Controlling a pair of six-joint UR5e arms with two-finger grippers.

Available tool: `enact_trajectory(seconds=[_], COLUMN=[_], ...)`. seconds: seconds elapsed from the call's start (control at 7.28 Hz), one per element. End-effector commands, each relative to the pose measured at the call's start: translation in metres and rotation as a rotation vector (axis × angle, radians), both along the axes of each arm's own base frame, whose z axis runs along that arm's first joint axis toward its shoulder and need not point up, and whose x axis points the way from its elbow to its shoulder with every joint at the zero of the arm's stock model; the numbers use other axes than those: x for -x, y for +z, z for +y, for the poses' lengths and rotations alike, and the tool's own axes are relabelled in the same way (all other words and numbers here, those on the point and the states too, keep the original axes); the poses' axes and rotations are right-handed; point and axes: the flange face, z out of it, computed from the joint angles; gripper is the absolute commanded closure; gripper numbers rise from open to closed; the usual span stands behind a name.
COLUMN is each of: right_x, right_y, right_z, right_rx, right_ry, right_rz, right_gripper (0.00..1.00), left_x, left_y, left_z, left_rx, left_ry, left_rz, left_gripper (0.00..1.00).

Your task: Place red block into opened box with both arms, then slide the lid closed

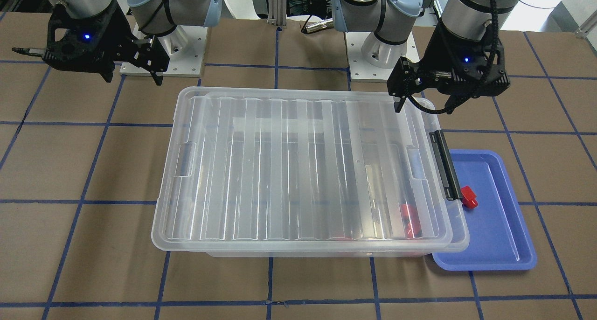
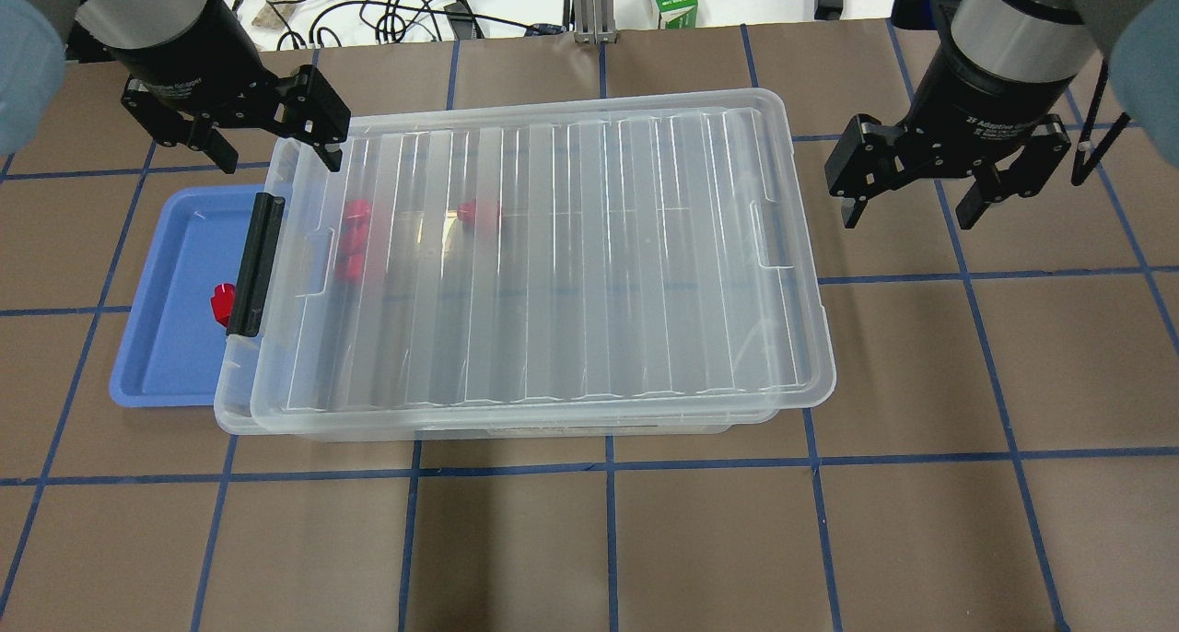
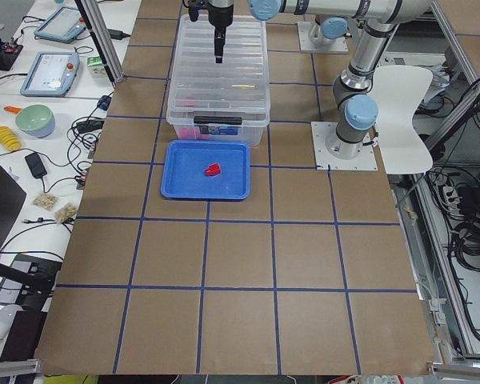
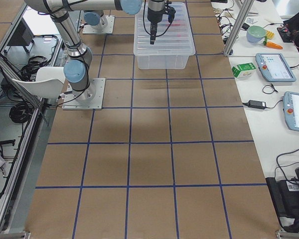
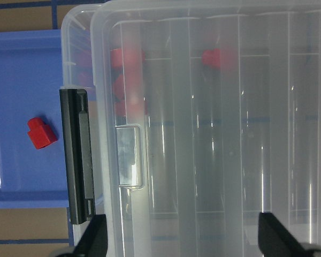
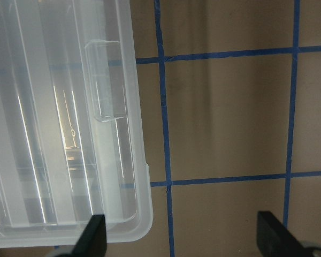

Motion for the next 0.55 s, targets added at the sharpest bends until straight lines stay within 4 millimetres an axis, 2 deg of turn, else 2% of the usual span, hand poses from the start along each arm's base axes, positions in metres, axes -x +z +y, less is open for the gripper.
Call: enact_trajectory(seconds=[0.0,0.41], right_x=[0.0001,-0.0001], right_y=[-0.0002,-0.0025], right_z=[0.0001,0.0000], right_rx=[0.001,-0.005], right_ry=[0.002,0.000], right_rz=[0.001,-0.001], right_gripper=[0.00,0.00], left_x=[-0.0032,-0.0031], left_y=[0.0029,0.0008], left_z=[-0.0010,0.0004], left_rx=[0.004,0.002], left_ry=[0.003,0.006], left_rz=[-0.002,0.000], left_gripper=[0.00,0.00])
